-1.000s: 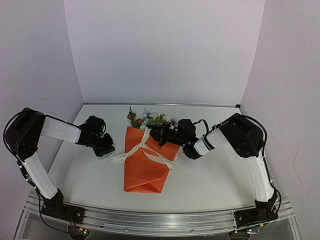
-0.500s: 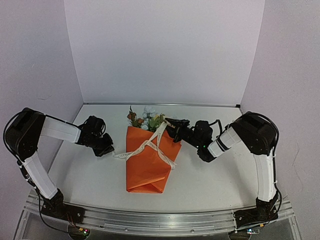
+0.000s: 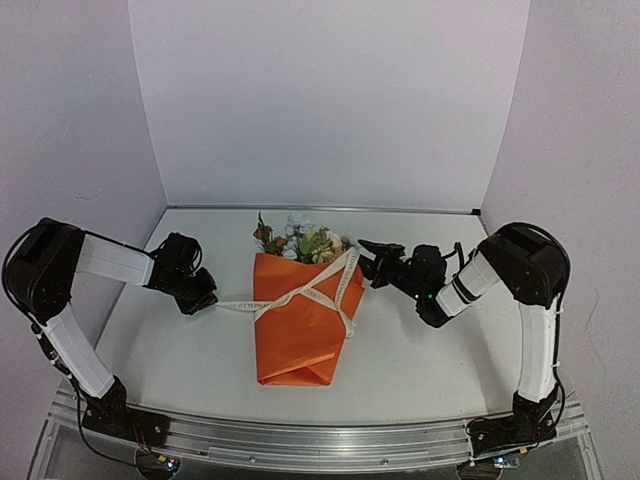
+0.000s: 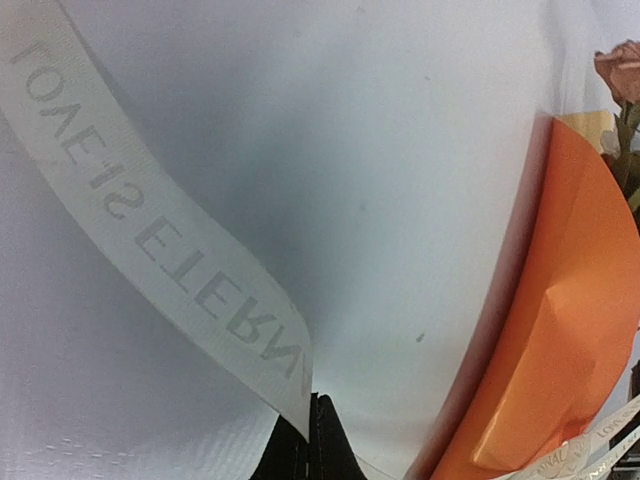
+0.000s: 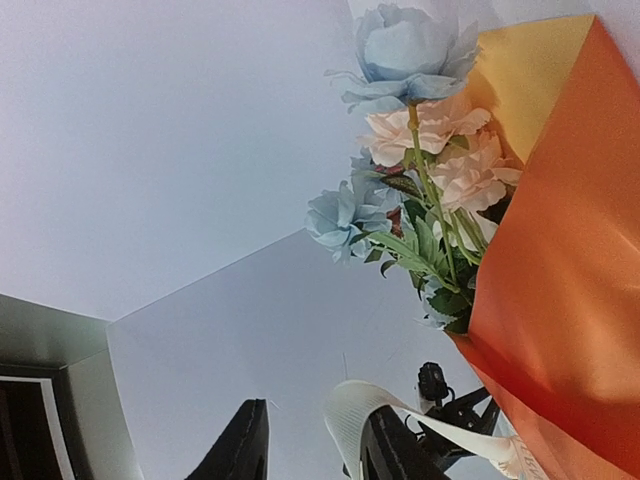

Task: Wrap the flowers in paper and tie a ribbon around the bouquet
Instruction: Cross the ribbon over the folded bouquet.

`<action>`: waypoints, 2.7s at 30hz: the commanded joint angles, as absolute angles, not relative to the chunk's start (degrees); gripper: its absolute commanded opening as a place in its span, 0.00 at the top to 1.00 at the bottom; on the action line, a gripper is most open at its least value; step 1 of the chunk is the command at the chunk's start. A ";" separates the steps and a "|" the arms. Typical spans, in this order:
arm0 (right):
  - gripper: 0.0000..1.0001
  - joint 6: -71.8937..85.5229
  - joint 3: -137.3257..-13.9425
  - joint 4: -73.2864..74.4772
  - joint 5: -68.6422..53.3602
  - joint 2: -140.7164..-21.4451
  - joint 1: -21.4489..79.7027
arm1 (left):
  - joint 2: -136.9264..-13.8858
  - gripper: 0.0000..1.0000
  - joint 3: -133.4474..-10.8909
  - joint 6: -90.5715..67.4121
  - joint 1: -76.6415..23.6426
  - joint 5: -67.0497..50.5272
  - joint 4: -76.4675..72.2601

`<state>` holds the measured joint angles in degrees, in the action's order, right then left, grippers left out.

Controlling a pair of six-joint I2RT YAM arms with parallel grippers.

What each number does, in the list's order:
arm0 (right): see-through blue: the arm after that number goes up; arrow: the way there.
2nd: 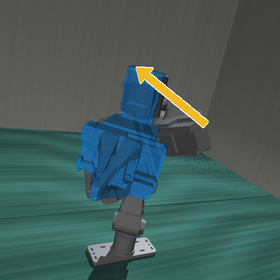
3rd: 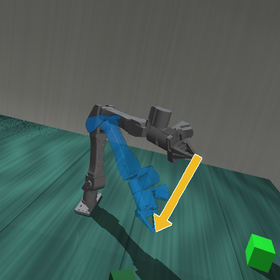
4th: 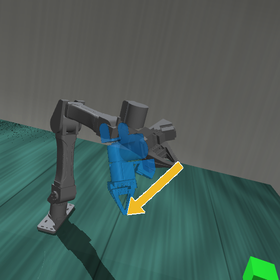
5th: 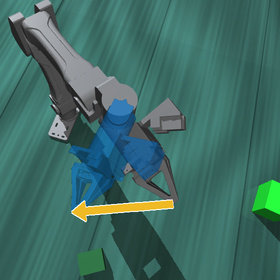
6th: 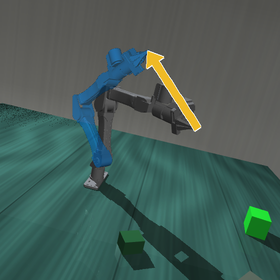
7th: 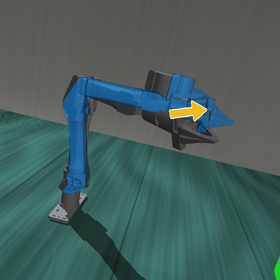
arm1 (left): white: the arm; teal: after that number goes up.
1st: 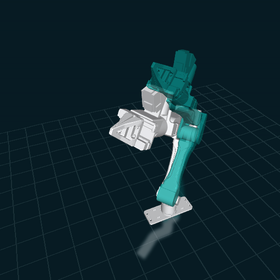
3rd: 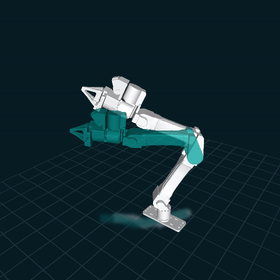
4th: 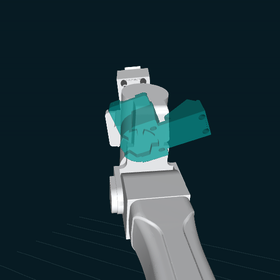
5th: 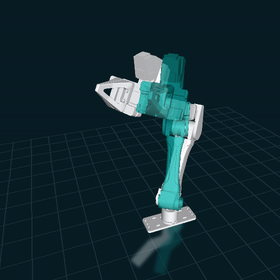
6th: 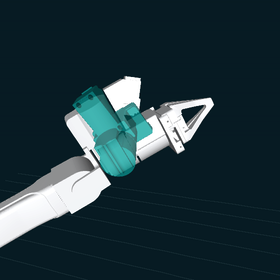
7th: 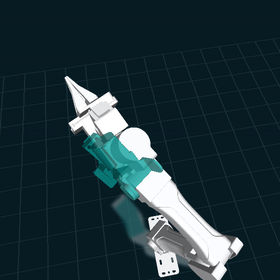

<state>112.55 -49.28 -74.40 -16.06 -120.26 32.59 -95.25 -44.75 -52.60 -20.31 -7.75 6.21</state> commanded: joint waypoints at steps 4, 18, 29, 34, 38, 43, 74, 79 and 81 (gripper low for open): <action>0.65 109.66 -43.11 -80.24 -15.51 -114.46 29.83 | -88.63 1.00 -42.67 -51.42 -16.09 -4.22 9.86; 0.66 105.06 -26.38 -79.99 -13.44 -105.86 24.74 | -88.24 1.00 -44.00 -49.85 -15.67 -5.16 10.39; 0.47 74.13 -44.62 -8.91 -7.22 -85.51 37.42 | -87.71 1.00 -46.25 -47.20 -16.20 -10.66 8.80; 0.46 70.63 -61.42 4.09 -6.82 -95.18 43.67 | -87.40 1.00 -46.47 -46.93 -16.25 -11.08 8.64; 0.46 68.48 -72.84 11.84 -5.81 -103.55 47.59 | -86.67 1.00 -46.41 -46.68 -16.27 -11.03 8.73; 0.45 67.35 -79.19 16.48 -4.84 -108.56 49.96 | -86.07 1.00 -45.94 -46.93 -16.23 -11.16 8.47; 1.00 62.24 -84.59 18.62 1.67 -114.65 50.85 | -88.09 1.00 -44.76 -51.17 -17.11 -14.65 3.23; 1.00 62.58 -76.77 17.51 3.55 -109.14 50.83 | -88.71 1.00 -43.69 -53.00 -17.48 -14.95 1.62; 1.00 62.54 -74.76 16.88 3.51 -107.60 50.87 | -88.84 1.00 -43.07 -53.60 -17.49 -14.89 1.11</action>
